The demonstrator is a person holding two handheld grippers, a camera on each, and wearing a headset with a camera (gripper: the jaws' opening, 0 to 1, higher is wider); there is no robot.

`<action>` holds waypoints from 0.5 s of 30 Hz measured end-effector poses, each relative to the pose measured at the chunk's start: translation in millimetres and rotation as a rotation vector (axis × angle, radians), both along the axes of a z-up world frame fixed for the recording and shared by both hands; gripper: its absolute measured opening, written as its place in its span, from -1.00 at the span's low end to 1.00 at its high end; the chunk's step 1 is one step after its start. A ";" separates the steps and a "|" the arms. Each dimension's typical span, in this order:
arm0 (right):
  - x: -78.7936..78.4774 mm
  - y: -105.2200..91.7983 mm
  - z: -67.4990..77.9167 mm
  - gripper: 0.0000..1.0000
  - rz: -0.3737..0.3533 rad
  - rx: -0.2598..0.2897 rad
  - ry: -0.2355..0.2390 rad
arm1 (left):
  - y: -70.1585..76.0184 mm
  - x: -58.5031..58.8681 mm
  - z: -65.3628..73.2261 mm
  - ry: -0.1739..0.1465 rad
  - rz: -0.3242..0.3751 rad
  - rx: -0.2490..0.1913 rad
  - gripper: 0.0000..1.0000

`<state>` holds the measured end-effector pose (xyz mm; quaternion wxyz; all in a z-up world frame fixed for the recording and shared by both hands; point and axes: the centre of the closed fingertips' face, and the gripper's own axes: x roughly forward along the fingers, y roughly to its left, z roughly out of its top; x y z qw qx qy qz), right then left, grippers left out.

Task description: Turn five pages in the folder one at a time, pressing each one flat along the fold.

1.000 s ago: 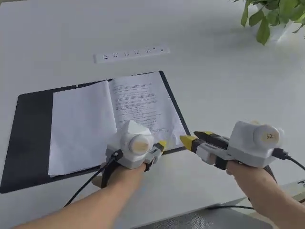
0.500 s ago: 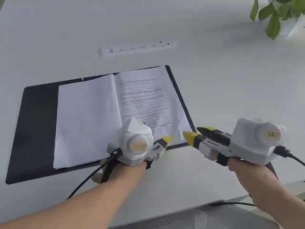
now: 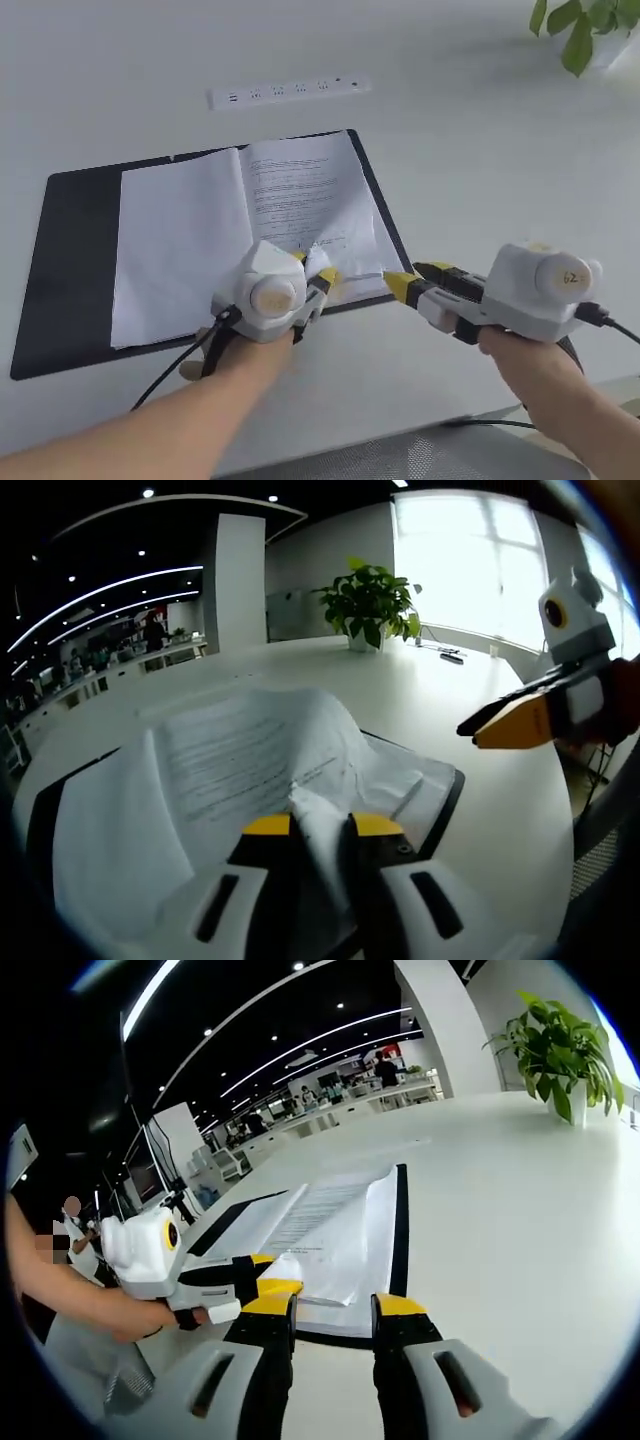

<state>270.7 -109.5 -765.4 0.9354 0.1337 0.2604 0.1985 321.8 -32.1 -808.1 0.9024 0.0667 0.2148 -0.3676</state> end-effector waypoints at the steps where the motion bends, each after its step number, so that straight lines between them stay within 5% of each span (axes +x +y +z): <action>1: 1.9 0.8 0.4 -0.43 0.001 0.000 -0.002 | 0.2 0.7 -0.4 0.008 0.011 -0.010 -0.66; 11: 17.5 12.8 2.5 -0.44 0.034 -0.014 -0.010 | 1.8 2.6 1.4 0.050 0.049 -0.066 -0.68; 15: 21.5 16.8 -6.5 -0.45 0.052 -0.030 0.010 | 4.1 5.2 1.9 0.093 0.083 -0.119 -0.71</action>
